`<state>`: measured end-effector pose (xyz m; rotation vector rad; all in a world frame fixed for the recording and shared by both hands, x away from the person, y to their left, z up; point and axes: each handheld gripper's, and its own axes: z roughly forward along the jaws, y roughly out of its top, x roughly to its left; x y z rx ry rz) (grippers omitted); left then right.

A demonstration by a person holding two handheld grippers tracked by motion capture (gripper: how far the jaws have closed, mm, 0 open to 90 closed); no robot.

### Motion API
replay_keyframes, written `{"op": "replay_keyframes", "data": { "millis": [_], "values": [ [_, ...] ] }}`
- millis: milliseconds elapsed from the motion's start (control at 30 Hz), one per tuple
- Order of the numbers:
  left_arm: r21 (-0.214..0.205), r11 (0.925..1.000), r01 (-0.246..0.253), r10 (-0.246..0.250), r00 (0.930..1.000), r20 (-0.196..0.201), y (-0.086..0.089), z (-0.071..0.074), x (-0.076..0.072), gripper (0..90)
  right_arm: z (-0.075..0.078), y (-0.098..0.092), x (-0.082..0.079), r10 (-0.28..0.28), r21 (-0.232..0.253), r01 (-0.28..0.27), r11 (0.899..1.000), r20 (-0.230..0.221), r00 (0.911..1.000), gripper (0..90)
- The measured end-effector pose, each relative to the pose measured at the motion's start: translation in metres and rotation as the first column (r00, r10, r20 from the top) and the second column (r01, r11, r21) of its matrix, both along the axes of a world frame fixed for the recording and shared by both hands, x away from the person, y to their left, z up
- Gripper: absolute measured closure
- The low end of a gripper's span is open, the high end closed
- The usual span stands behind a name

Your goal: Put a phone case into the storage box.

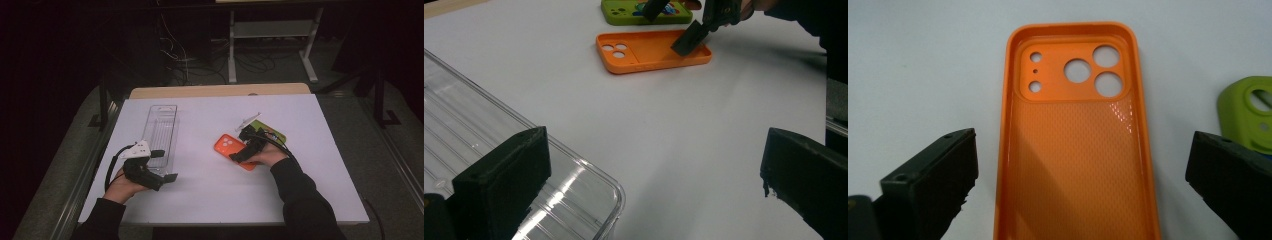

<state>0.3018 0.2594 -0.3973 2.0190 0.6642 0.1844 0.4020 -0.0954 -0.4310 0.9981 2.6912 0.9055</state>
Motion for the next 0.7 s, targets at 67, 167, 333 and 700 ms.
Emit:
{"op": "replay_keyframes", "data": {
  "millis": [67, 167, 333, 700],
  "values": [
    [-0.004, 1.0000, 0.000, 0.000, 1.0000, -0.001, 0.000, 0.000, 0.000, 0.0, -0.002, 0.001, 0.001, -0.002, -0.001, 0.002, 1.000, -0.003, 1.0000, 0.9],
    [-0.005, 1.0000, 0.000, 0.000, 1.0000, -0.002, 0.000, 0.000, 0.000, 0.0, -0.006, 0.002, 0.003, -0.004, 0.007, 0.004, 1.000, -0.006, 1.0000, 4.6],
    [-0.005, 1.0000, 0.000, 0.000, 1.0000, -0.002, 0.000, 0.000, 0.000, 0.0, -0.010, 0.005, 0.004, 0.006, 0.005, -0.006, 1.000, -0.012, 0.9999, 7.5],
    [0.005, 1.0000, 0.007, -0.007, 1.0000, 0.001, 0.000, 0.001, 0.000, 0.0, -0.013, 0.007, -0.001, 0.015, -0.029, -0.015, 0.999, 0.010, 0.9998, 12.9]
  ]
}}
